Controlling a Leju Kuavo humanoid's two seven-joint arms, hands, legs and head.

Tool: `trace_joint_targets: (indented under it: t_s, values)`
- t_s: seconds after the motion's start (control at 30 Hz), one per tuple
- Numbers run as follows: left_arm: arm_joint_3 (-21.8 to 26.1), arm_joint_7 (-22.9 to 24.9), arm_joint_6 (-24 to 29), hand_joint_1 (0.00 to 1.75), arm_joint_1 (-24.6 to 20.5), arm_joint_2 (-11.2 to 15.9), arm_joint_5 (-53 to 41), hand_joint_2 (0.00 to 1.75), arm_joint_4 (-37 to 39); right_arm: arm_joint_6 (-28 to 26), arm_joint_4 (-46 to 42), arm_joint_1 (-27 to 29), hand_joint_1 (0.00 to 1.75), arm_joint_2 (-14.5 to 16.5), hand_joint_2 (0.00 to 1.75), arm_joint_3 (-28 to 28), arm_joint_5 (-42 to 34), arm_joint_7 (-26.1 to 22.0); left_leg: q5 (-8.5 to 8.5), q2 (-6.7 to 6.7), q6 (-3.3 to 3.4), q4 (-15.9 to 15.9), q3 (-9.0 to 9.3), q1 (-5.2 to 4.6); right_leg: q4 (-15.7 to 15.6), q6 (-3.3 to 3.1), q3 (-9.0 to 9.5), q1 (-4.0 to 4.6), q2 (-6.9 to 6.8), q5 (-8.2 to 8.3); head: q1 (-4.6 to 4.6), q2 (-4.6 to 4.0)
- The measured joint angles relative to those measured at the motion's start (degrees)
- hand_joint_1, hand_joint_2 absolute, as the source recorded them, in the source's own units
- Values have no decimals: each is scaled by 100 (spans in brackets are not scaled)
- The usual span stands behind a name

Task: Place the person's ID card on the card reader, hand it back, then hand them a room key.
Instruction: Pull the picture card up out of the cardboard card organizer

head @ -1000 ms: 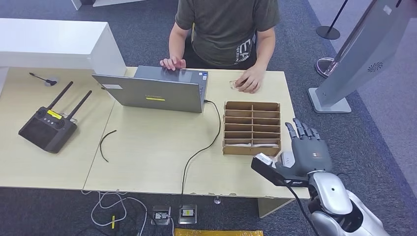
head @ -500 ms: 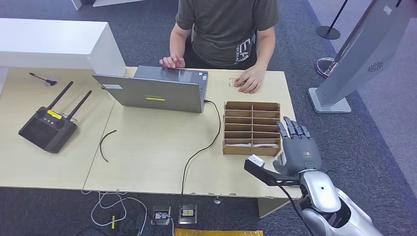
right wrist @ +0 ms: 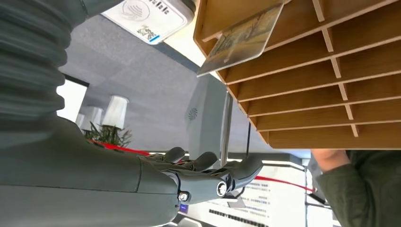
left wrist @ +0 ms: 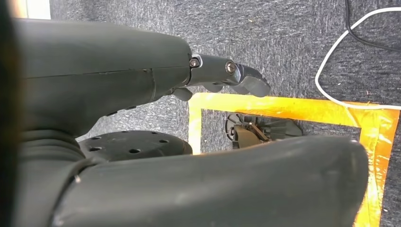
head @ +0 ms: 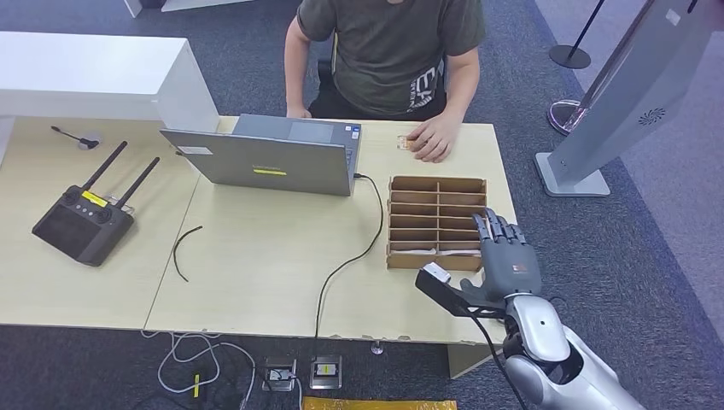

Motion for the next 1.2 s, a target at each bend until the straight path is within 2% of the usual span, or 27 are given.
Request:
trace_joint_targets:
  t_s: [1.2]
  values:
    - [0,203,-47,0,-122,-9,-407,0,0,-232,675,39,0,343,175,-98,107,-57,0,0,-1,0,1,0,0,-1,-1,0,2,-1,-2,0]
